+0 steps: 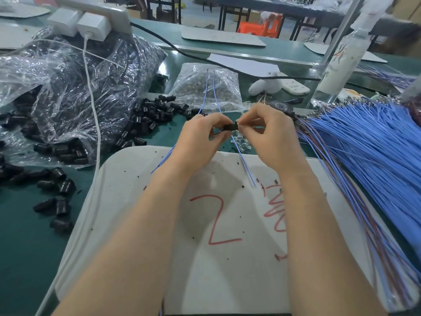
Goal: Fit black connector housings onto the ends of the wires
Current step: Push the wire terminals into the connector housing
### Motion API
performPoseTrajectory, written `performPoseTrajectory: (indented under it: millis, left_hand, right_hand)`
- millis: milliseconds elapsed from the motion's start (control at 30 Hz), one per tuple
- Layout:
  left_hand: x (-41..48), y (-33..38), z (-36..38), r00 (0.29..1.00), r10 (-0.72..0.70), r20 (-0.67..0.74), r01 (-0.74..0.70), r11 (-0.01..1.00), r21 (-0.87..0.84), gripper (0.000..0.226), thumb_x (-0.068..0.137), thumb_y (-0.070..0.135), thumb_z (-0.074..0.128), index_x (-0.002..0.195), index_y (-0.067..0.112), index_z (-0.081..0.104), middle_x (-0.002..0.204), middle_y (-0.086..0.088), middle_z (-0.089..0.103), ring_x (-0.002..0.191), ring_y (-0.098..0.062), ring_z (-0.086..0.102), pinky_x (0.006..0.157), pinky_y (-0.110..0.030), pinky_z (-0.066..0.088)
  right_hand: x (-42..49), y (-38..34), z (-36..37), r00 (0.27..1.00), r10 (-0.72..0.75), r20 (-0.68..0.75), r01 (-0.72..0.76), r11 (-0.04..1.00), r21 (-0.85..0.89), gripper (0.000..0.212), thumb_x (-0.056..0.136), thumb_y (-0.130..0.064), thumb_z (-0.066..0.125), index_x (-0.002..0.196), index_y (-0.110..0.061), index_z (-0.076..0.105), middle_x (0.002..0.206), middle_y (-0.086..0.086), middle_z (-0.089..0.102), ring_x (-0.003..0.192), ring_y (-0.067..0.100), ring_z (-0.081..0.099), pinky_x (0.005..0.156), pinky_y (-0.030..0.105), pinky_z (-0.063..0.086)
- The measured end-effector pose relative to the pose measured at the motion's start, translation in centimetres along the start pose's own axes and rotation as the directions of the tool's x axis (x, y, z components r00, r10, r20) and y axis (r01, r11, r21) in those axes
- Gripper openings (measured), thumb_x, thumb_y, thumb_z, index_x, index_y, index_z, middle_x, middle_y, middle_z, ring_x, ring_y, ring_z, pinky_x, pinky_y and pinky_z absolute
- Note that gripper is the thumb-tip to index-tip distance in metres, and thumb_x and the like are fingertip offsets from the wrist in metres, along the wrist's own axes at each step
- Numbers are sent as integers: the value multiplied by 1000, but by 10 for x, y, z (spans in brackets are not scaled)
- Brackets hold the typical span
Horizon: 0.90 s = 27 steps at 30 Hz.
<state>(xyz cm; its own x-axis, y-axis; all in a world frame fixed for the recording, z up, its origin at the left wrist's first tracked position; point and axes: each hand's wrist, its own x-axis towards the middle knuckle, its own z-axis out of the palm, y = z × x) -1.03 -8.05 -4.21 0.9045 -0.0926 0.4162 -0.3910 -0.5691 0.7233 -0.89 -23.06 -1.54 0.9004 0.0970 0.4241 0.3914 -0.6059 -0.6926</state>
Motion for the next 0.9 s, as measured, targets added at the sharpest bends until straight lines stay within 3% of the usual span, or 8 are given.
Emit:
performPoseTrajectory:
  millis: [100,200,333,500,733,900]
  left_hand:
    - [0,1,-1,1000,-9,14,8,1000,22,17,88,15,64,102,23,70,84,16,63,84,-14,45,77,-11,34]
    - [1,3,-2,999,-26,42,28,998,-48,15,86,11,65,96,21,70,82,6,65,79,-27,51,75,-23,41]
    - [2,6,-2,997,-30,68,36,996,-84,13,86,13,65,93,23,69,84,-1,68,75,-30,51,70,-25,42]
    - [1,7,-3,997,-68,24,70,994,-82,11,85,23,68,95,27,69,81,4,63,75,-22,52,68,-13,37]
    - [1,7,-2,1000,-18,19,19,998,-52,11,86,15,66,96,17,70,84,-2,66,85,-23,52,81,-32,44]
    - [1,6,0,1000,-19,-1,19,999,-45,8,86,15,66,93,16,69,79,-2,62,77,-18,49,71,-22,38]
  right_hand:
    - [0,3,-2,999,16,28,-17,999,27,5,85,-3,65,85,-8,67,85,3,70,78,7,65,79,21,53]
    - [1,5,-5,999,32,44,-36,996,76,7,83,-4,68,82,-11,68,79,-1,69,75,8,65,76,21,53]
    - [2,7,-6,996,68,51,-77,977,197,12,81,-3,70,80,-15,69,80,2,71,76,11,67,77,23,54]
    - [3,9,2,955,291,59,-259,722,641,10,88,-3,64,82,-10,68,72,1,71,69,10,68,71,19,56]
    - [6,15,13,916,384,120,-351,619,702,11,87,-7,66,76,-6,67,65,-2,70,65,8,68,68,15,53]
    - [6,15,19,913,383,138,-353,577,736,14,89,-7,63,75,-6,64,64,-2,70,65,8,67,70,18,55]
